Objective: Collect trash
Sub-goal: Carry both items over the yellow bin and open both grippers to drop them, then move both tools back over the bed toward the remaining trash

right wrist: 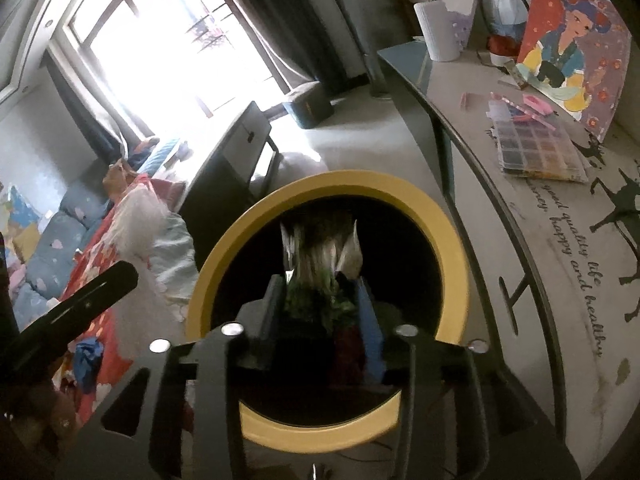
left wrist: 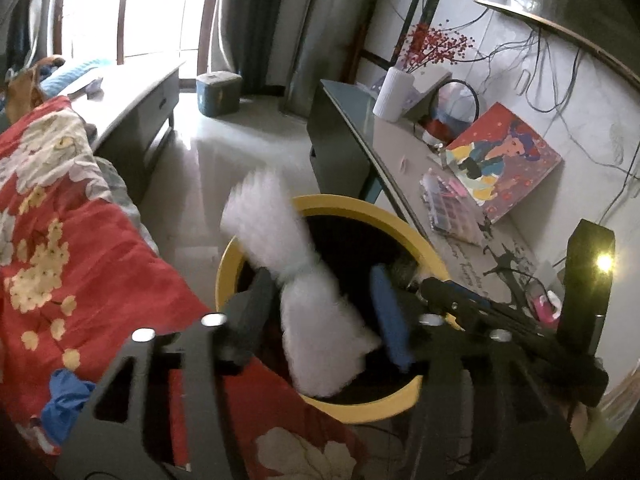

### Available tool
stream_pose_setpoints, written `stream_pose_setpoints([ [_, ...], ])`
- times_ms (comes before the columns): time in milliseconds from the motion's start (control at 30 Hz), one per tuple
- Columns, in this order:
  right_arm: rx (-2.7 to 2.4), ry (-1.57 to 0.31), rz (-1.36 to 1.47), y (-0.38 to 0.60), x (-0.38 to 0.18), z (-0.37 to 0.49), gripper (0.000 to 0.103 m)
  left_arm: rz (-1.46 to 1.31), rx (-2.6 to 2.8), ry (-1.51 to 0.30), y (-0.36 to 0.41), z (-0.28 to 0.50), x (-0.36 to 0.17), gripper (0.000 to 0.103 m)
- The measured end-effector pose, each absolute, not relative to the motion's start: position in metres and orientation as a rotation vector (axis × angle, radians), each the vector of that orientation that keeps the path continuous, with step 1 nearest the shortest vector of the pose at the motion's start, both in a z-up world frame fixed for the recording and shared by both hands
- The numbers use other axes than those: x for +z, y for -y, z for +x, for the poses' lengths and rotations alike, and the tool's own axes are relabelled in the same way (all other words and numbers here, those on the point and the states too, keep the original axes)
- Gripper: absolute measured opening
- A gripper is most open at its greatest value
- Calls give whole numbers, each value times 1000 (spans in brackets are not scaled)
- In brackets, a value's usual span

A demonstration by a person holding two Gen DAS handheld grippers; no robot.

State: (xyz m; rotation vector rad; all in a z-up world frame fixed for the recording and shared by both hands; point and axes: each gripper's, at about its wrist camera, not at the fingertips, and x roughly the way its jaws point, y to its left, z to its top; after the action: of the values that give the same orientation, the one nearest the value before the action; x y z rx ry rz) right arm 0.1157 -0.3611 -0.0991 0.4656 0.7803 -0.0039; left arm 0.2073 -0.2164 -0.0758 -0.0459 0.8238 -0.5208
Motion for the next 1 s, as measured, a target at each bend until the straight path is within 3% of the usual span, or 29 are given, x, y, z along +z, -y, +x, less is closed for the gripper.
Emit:
stream_pose_setpoints([
  [100, -34, -756, 438, 360, -94, 113, 52, -52, -520, -811, 213, 205, -71, 74],
  [233, -52, -728, 409, 357, -87, 109, 65, -62, -517, -785, 207, 201, -64, 87],
  [400, -56, -689, 380, 350, -73, 102, 66, -90, -490, -752, 193, 194, -53, 92],
  [1000, 145, -623, 273, 262, -26, 89, 73, -176, -323, -613, 111, 162, -15, 92],
])
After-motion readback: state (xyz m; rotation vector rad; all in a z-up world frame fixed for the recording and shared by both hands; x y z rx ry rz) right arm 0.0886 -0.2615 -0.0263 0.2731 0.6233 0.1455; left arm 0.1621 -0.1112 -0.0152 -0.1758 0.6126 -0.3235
